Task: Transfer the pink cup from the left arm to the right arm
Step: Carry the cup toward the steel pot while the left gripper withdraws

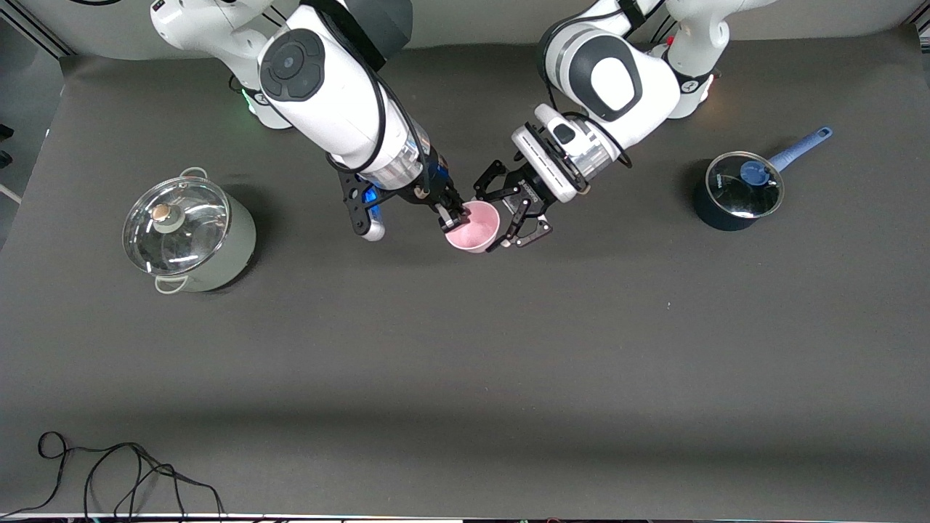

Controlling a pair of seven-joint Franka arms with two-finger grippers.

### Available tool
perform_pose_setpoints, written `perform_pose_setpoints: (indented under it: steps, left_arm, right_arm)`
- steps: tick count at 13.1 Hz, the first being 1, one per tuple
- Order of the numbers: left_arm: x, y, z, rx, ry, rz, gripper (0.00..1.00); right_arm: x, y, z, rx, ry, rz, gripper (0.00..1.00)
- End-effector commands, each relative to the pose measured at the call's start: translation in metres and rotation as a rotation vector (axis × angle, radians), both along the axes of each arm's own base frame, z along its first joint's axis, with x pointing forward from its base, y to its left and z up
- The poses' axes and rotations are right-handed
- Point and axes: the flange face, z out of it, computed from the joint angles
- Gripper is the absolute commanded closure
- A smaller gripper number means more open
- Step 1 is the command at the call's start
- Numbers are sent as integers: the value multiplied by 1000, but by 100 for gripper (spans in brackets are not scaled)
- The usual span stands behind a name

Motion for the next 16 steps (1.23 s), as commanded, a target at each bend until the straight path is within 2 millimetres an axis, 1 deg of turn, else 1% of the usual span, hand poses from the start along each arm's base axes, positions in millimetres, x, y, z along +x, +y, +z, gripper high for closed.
perform_pose_setpoints:
  steps: [1, 2, 3, 5, 6, 7, 8, 9, 11, 12, 13, 14, 16]
  left_arm:
    - [-7, -5, 6, -1, 7, 8, 5]
    - [-4, -5, 6, -8, 9, 10, 0]
    - [-4, -4, 5, -8, 11, 11, 0]
    - [-2, -3, 3, -7, 16, 14, 0]
    - [0, -1, -2, -16, 38, 22, 0]
    - [3, 2, -9, -42, 93, 47, 0]
    - [7, 4, -16, -81, 166, 81, 0]
    - [13, 9, -20, -103, 205, 110, 0]
    - [29, 27, -39, -97, 235, 148, 0]
    - [43, 45, -41, -108, 240, 187, 0]
    - [61, 73, -49, -113, 248, 230, 0]
    - [71, 91, -61, -116, 265, 250, 0]
    - [82, 111, -66, -158, 293, 270, 0]
  right_arm:
    - [13, -11, 17, -3, -68, 12, 100]
    - [13, -13, 19, -2, -70, 12, 100]
    - [15, -15, 20, -5, -76, 12, 100]
    - [16, -19, 20, -15, -107, 82, 100]
    - [15, -24, 23, -28, -110, 131, 100]
    - [21, -41, 24, -49, -112, 190, 100]
    - [22, -56, 31, -59, -119, 268, 100]
    - [27, -77, 36, -71, -122, 327, 100]
    - [37, -123, 44, -88, -111, 424, 100]
    - [40, -147, 50, -91, -110, 481, 100]
    - [45, -177, 53, -92, -102, 550, 100]
    - [49, -207, 55, -91, -98, 630, 100]
    - [61, -264, 56, -93, -129, 787, 100]
